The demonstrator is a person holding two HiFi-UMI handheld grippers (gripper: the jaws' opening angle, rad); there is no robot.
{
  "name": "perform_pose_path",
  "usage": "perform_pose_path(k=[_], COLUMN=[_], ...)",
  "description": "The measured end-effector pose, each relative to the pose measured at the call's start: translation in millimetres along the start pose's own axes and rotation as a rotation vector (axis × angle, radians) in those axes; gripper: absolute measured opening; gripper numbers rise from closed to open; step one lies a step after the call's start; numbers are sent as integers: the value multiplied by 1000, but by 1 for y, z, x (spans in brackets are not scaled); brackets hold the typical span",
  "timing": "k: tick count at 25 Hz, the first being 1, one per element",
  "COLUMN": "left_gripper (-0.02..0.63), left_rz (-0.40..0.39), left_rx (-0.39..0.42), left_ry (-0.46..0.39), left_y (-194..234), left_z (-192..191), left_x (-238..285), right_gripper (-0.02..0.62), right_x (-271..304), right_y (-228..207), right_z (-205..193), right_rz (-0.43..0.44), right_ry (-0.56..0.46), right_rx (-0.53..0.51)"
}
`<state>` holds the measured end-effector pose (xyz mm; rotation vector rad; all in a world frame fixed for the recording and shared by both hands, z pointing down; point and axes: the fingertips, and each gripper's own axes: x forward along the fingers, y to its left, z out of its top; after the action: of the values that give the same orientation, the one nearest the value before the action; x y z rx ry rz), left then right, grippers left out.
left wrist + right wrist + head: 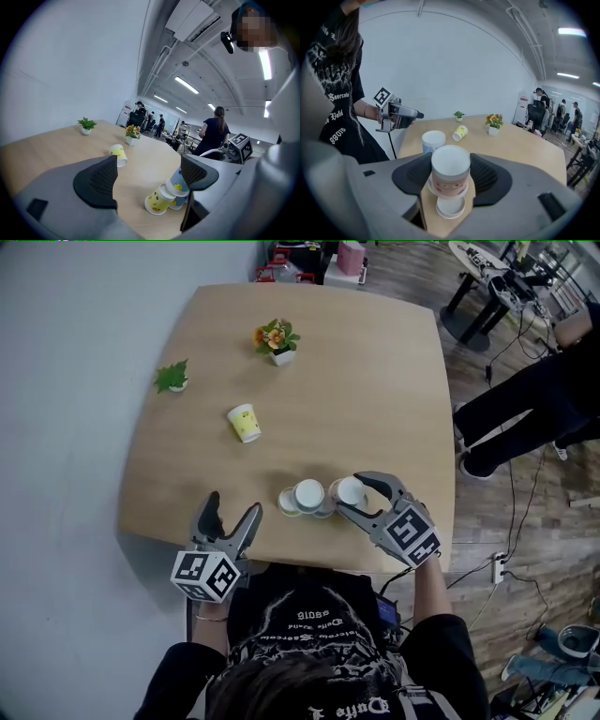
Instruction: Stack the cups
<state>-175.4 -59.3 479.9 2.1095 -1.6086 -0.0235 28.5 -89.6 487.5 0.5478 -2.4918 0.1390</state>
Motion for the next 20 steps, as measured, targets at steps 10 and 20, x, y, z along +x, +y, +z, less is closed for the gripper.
perform_pose_path(k=[10, 20], left_gripper=[434, 434], left_rz=[38, 74], left_rx=[-3, 52], left_ry=[7, 40], left_y=[13, 17], left_z=[-3, -10], left_x=[-7, -4], right_gripper=[264, 328], right_x=[4, 5], right_y=[2, 11], right_z=[-11, -10], right_rz=[20, 69], right_ry=[-6, -17], right_rx=[22, 25])
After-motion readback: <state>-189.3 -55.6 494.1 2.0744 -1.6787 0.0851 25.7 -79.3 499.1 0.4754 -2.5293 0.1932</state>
